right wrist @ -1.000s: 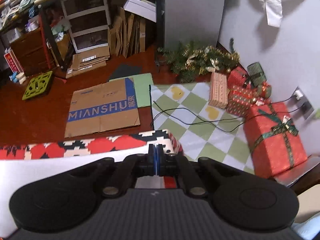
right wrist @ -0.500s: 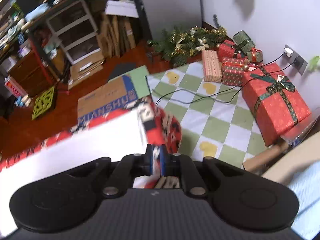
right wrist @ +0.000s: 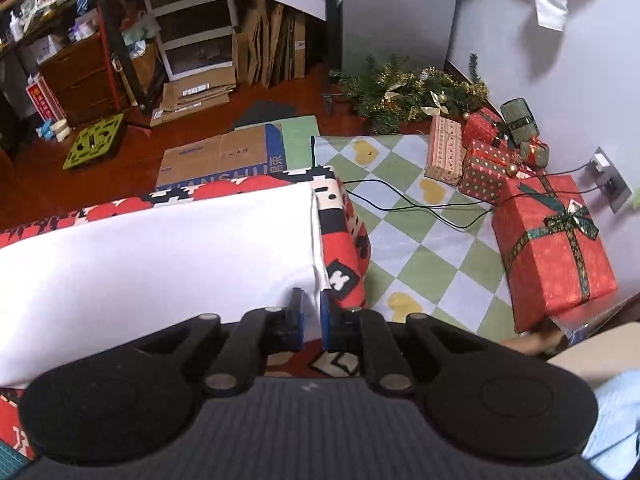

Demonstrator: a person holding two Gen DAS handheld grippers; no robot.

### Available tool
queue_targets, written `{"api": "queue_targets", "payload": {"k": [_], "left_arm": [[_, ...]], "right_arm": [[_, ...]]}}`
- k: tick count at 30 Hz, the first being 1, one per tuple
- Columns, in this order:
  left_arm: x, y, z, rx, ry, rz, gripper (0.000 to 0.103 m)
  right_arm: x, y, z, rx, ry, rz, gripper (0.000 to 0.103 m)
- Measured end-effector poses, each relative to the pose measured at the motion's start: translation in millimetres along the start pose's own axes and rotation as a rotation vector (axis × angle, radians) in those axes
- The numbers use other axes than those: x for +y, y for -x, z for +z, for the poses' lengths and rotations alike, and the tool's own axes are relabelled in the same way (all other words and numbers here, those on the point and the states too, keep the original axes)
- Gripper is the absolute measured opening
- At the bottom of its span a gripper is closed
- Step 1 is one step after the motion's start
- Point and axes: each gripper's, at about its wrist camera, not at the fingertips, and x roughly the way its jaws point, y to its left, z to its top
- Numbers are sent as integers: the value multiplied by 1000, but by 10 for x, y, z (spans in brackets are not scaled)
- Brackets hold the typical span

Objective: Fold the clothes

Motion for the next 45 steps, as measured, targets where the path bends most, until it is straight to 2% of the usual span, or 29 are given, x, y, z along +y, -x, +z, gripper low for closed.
{"api": "queue_targets", "payload": {"k": [5,6,7,9,14,17,23,26,28,31,32,34,36,39,40,41,42,45], "left_arm": [[33,5,-38,3,14,2,45],[30,11,-42,2,14,2,45],[28,17,-46,2,13,3,45],[26,33,-48,-1,6,0,45],[43,50,-42,-2,1,2,45],[55,55,-45,-5,7,0,45],[59,102,-50,-10,-9,-2,45],[99,119,-63,-13,3,-5,45],[120,115,-74,-14,14,-3,45],[138,104,-90,-15,30,0,45],[144,101,-95,-16,35,1,45],[131,115,-97,-19,29,3,45],[136,117,-101,-18,25,9,45],[166,120,-106,-17,38,17,45],[177,119,-109,-17,45,18,44],[177,120,-111,-15,51,15,43],[177,121,-113,-13,56,11,42],[151,162,-94,-16,38,16,39]], "right_arm": [[87,-61,50,11,64,-11,13],[88,-55,52,11,69,-8,4],[90,-50,54,11,72,-3,0],[94,-39,58,10,78,5,0],[-50,134,14,0,-26,8,0],[-75,194,-36,7,-29,-12,0],[-130,110,-135,38,-71,-33,0],[-214,108,-153,35,-116,-83,0],[-278,179,-154,10,-156,-74,1],[-221,196,-87,-3,-123,-16,9],[-202,200,-65,-7,-112,3,18],[-142,135,-5,0,-79,4,21],[-87,38,45,24,-65,8,29],[-8,-76,89,47,-41,-2,33],[8,-87,106,53,-39,7,29],[25,-97,123,60,-38,15,5],[63,-95,132,66,-32,28,6],[268,-78,164,70,93,-53,4]]}}
